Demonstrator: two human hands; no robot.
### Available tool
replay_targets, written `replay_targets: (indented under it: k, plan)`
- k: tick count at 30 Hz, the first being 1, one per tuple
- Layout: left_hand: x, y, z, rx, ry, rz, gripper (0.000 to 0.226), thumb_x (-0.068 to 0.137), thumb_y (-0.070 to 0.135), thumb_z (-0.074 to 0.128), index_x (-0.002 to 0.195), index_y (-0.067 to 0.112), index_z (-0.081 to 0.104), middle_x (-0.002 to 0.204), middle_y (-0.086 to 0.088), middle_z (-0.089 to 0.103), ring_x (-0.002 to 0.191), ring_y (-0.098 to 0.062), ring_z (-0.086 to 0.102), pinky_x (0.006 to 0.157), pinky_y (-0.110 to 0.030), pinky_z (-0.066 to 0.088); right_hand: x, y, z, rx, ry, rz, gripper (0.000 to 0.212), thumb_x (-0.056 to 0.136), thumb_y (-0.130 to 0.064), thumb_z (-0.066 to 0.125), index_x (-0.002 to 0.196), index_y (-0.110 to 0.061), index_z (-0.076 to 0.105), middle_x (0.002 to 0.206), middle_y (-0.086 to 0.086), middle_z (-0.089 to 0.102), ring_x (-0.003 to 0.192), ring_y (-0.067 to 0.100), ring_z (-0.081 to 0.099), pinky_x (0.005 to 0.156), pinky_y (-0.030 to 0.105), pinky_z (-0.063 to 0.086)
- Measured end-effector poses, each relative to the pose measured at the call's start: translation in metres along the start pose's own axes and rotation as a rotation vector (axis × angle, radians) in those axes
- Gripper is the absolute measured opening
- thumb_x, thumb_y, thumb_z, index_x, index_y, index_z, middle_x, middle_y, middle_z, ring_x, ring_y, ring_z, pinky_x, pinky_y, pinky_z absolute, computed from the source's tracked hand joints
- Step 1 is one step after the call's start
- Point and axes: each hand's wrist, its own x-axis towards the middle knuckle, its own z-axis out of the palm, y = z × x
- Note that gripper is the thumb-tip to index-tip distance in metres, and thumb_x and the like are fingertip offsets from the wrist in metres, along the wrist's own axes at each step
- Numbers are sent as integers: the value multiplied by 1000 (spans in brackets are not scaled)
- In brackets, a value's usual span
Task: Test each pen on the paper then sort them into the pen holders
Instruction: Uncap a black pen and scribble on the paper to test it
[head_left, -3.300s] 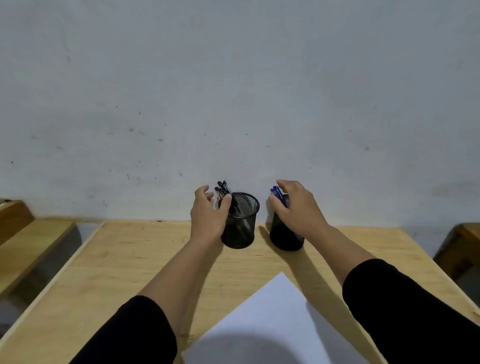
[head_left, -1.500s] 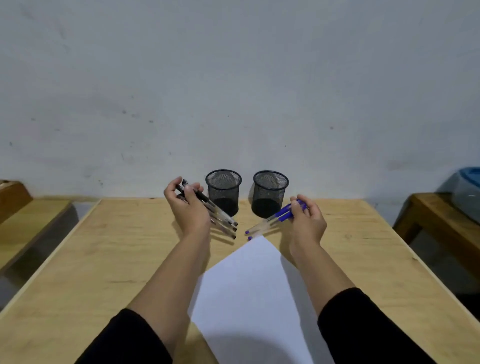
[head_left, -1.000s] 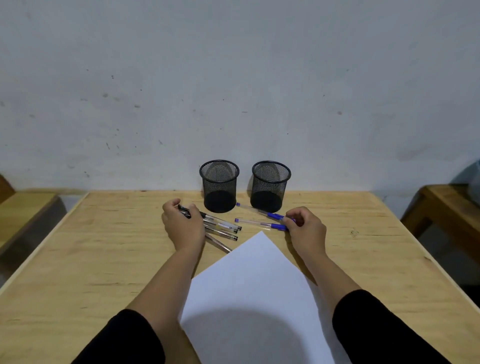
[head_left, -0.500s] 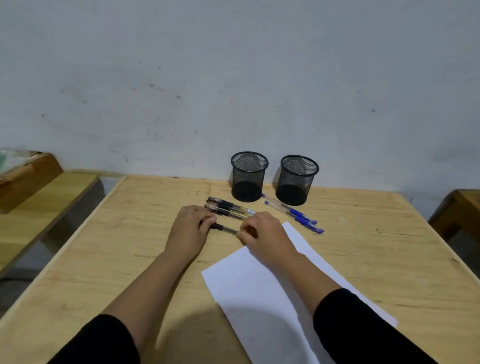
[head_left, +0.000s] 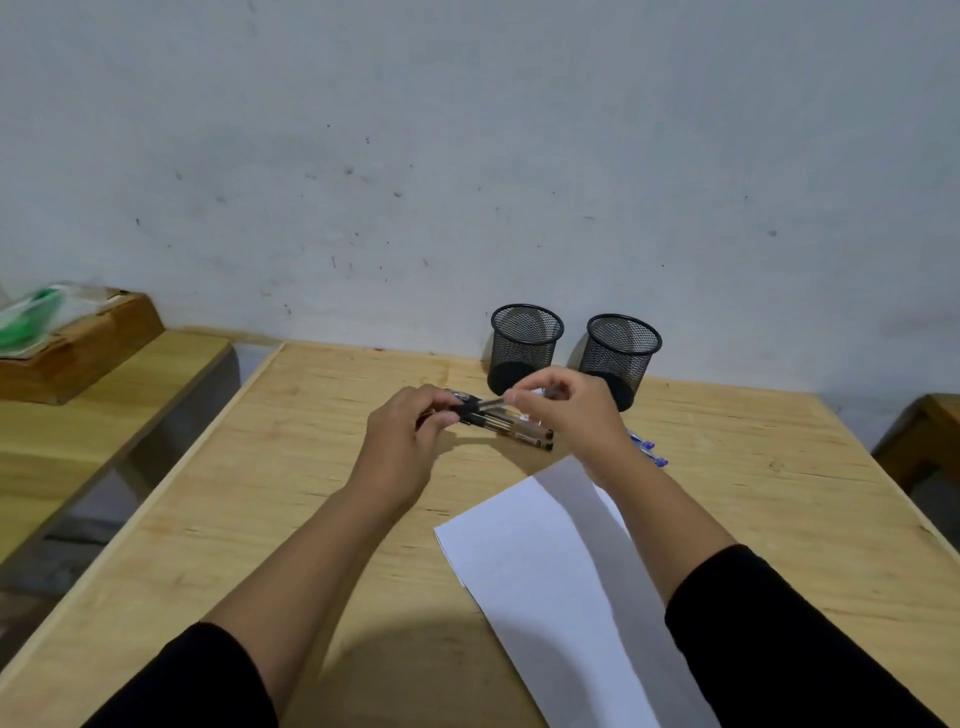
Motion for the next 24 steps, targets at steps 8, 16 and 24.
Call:
replay_targets:
  k: [8,16,24]
  plan:
    - [-24,49,9,-155,-130,92,10,79,9,70,88,14,68,81,10,69,79,-4,64,76,-14,49,-49,10,3,440,-14,77,15,92,-10,56,78,-8,64,57,1,55,52,10,45,51,19,36]
    - [-32,51,-8,-172,-23,-119,12,81,-2,64,80,10,66,74,6,63,62,7,58,57,-5,44,-72,8,-34,504,236,3,20,92,-8,53,74,-11,59,53,-3,52,49,6,41,48,14,35]
    - [-35,11,3,46,-228,-215,7,84,12,64,85,19,66,84,4,68,78,-4,61,61,-7,40,-75,21,-47,405,154,60,19,91,-8,56,74,-9,62,56,3,53,49,10,44,48,17,36]
